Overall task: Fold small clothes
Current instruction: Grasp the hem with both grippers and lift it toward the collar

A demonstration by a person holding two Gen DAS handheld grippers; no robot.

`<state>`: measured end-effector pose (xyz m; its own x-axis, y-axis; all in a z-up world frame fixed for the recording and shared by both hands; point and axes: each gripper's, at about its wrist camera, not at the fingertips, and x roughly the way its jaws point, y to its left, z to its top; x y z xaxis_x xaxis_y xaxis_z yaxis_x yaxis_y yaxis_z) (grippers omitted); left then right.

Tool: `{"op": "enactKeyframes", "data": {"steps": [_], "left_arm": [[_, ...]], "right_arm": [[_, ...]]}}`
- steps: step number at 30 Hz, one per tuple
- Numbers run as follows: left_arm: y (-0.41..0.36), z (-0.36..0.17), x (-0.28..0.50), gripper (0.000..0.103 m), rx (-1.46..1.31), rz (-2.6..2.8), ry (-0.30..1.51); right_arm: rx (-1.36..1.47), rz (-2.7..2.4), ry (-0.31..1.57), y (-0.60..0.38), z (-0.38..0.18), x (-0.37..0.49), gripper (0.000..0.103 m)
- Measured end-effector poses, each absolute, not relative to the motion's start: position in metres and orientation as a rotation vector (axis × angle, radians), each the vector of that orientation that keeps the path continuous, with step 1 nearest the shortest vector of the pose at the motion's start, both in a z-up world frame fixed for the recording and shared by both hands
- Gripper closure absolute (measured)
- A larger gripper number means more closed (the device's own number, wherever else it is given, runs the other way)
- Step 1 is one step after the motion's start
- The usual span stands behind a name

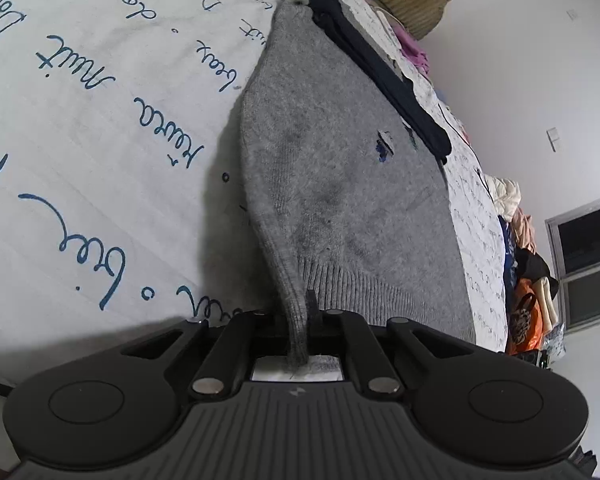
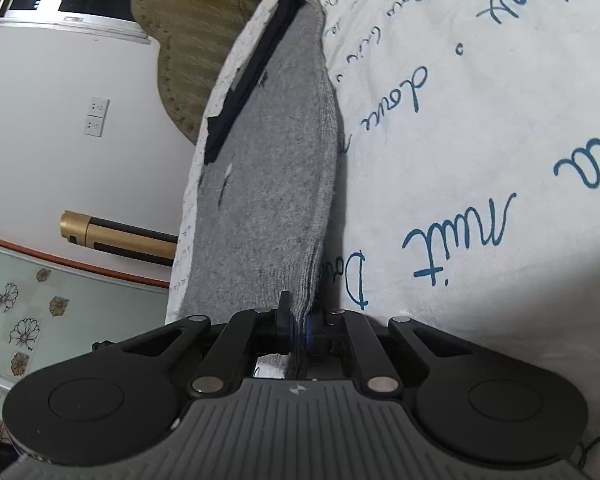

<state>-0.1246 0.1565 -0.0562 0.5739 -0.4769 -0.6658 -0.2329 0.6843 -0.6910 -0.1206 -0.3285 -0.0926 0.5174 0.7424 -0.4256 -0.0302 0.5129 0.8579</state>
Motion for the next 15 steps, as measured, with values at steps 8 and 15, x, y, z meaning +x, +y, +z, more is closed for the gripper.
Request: {"op": "enactKeyframes", "data": {"steps": [8,15], "left_arm": [[0.169,-0.026,-0.111,0.098,-0.862,-0.231,0.884],[0.178,0.012,-0.069,0.098,-0.853,-0.289,0.768]], "right_arm": [[0.939,0.637,0.819,-0.325,-0.064,-0.108,0.093],[0.937,0.713,0.677,-0.328,-0.021,-0.064,0.093]]}}
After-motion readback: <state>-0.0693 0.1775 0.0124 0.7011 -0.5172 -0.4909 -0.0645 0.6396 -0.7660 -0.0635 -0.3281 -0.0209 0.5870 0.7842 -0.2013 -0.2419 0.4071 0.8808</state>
